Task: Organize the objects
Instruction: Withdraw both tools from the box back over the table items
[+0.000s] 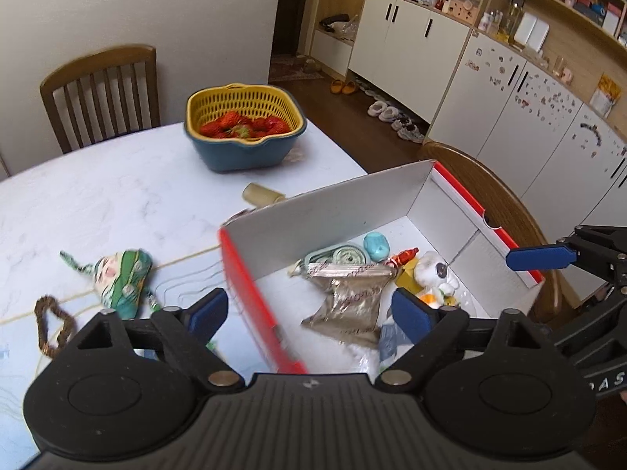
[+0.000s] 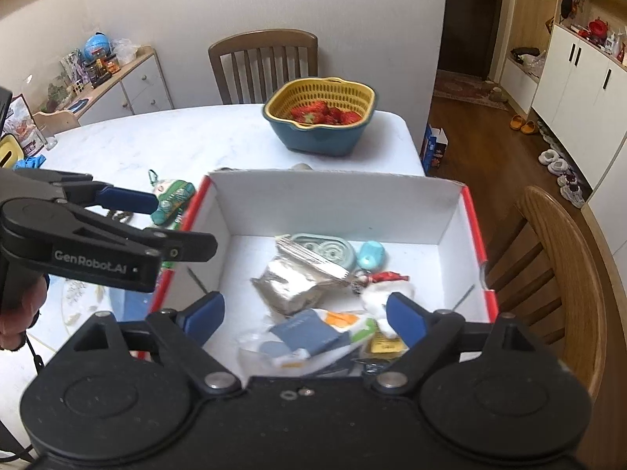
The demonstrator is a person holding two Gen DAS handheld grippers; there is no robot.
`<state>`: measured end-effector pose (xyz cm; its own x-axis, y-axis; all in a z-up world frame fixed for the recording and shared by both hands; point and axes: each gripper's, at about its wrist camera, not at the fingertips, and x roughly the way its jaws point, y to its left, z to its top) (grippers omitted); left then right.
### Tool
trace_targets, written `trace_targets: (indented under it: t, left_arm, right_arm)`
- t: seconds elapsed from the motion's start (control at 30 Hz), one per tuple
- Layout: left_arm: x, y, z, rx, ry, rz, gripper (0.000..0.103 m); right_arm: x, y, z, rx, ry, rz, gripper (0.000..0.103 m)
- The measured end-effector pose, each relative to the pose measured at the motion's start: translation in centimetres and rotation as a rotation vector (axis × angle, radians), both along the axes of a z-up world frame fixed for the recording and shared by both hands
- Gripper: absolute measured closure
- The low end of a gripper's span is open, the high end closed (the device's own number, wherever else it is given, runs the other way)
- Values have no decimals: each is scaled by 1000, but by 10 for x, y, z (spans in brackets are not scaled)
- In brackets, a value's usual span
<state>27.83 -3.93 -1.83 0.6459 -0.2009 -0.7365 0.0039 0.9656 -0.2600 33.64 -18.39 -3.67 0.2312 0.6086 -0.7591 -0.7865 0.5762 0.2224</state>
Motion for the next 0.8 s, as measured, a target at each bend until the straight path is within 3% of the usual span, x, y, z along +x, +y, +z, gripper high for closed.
trace_targets:
  t: [0.1, 0.2, 0.43, 0.8]
  left_arm:
    - [-12, 18, 1, -5, -9, -6, 10]
    - [-24, 35, 3, 4, -25, -3, 0]
    - [-47, 85, -2, 23, -28, 8, 0]
    - [-80, 169, -20, 61, -19, 112, 0]
  right_arm:
    - [-11, 9, 7, 6, -8, -2, 14]
    - [-21, 21, 12, 7, -9, -5, 14]
    - [-47, 54, 23, 3, -18, 3, 13]
    - [-83, 114, 28, -14, -18, 32, 13]
